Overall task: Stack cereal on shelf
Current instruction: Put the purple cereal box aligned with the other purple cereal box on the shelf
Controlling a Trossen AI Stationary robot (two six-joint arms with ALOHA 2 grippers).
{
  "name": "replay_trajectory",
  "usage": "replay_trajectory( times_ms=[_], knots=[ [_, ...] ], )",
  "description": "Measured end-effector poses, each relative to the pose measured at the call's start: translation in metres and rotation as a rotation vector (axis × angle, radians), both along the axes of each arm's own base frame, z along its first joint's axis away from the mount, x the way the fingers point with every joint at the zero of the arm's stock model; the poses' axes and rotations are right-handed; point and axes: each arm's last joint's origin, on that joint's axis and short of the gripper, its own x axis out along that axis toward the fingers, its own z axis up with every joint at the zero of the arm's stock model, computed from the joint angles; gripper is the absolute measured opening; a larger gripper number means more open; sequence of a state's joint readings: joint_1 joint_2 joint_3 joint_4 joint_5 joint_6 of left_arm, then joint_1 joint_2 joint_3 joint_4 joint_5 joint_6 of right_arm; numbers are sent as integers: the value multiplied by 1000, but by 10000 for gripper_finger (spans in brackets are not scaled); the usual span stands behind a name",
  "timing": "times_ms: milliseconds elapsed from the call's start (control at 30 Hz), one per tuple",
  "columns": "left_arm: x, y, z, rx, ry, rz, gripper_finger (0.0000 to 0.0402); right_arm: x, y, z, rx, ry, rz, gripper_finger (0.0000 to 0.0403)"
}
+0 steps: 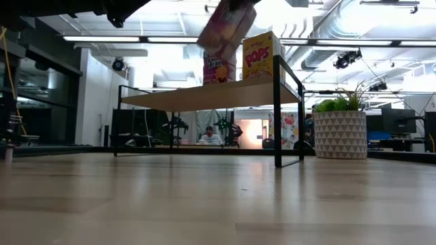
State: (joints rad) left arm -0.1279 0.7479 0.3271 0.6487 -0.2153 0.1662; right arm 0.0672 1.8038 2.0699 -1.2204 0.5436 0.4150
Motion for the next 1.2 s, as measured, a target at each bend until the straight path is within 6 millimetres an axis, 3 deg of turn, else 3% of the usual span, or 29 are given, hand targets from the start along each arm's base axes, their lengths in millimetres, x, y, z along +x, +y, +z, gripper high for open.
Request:
replay_trajectory(
  times_ms=[300, 1033, 1200],
  knots=[
    [0, 0, 0, -26, -1, -6, 259, 38, -14, -26, 40, 133, 63, 140],
    [0, 0, -1, -23, 7, -5, 259, 47, -41, -37, 88, 147, 65, 141],
    [0, 0, -2, -21, 16, -5, 259, 50, -41, -37, 85, 117, 74, 169]
  ],
)
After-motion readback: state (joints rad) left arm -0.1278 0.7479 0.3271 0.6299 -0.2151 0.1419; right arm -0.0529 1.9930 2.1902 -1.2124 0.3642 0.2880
